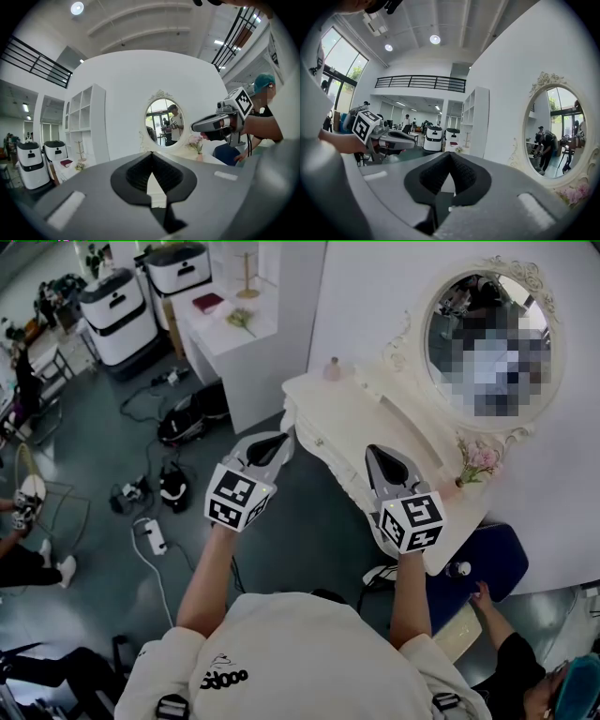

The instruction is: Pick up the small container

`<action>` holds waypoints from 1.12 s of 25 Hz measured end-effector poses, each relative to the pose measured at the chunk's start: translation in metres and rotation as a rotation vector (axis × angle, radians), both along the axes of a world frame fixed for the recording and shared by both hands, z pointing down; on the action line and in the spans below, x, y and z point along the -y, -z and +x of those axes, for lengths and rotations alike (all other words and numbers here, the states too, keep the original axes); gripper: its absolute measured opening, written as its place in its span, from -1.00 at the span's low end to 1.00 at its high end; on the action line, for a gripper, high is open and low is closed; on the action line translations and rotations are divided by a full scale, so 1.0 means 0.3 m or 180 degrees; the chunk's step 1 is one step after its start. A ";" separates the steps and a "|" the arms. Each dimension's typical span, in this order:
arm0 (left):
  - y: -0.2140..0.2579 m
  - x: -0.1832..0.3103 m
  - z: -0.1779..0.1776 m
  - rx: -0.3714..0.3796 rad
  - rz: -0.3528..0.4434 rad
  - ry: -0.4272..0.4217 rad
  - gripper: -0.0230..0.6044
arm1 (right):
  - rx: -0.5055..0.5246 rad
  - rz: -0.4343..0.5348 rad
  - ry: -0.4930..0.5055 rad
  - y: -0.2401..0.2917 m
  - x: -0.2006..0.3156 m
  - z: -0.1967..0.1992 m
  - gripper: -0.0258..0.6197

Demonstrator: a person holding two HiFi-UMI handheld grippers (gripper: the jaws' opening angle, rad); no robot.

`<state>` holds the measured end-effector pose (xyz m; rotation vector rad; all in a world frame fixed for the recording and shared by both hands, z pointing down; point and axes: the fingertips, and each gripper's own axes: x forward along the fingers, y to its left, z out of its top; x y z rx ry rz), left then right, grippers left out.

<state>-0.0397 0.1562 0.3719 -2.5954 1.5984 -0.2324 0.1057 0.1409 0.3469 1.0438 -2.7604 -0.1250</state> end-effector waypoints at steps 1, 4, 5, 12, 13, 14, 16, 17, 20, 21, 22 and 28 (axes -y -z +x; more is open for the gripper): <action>-0.002 0.002 -0.011 0.0000 -0.0003 -0.0017 -0.88 | -0.0004 -0.0002 -0.0017 -0.003 -0.001 -0.010 -0.92; -0.019 -0.003 -0.038 0.0010 -0.0031 -0.0078 -0.88 | 0.0019 -0.0043 -0.0077 -0.022 -0.008 -0.037 -0.92; -0.028 -0.002 -0.047 0.0007 -0.0045 -0.0090 -0.88 | 0.0028 -0.0067 -0.0092 -0.033 -0.006 -0.045 -0.92; -0.116 0.093 -0.088 -0.0102 -0.0151 -0.0052 -0.87 | -0.0015 -0.0129 -0.0082 -0.108 0.104 -0.080 -0.92; -0.126 0.116 -0.092 -0.0104 -0.0178 -0.0046 -0.87 | -0.0015 -0.0144 -0.0080 -0.114 0.129 -0.083 -0.92; -0.133 0.142 -0.096 -0.0097 -0.0200 -0.0043 -0.87 | -0.0018 -0.0152 -0.0078 -0.118 0.156 -0.086 -0.92; -0.137 0.207 -0.104 -0.0073 -0.0216 -0.0037 -0.87 | -0.0020 -0.0148 -0.0079 -0.118 0.224 -0.089 -0.92; -0.135 0.245 -0.107 -0.0065 -0.0215 -0.0030 -0.87 | -0.0018 -0.0143 -0.0079 -0.116 0.264 -0.090 -0.92; -0.130 0.369 -0.114 -0.0044 -0.0227 0.0003 -0.87 | -0.0014 -0.0135 -0.0058 -0.113 0.391 -0.095 -0.92; -0.128 0.414 -0.114 -0.0033 -0.0237 0.0011 -0.87 | -0.0015 -0.0135 -0.0046 -0.112 0.435 -0.096 -0.92; -0.125 0.460 -0.112 -0.0024 -0.0246 0.0015 -0.87 | -0.0017 -0.0139 -0.0034 -0.111 0.480 -0.097 -0.92; -0.074 0.739 -0.108 -0.0019 -0.0273 0.0090 -0.87 | -0.0073 -0.0179 0.0093 -0.083 0.760 -0.099 -0.92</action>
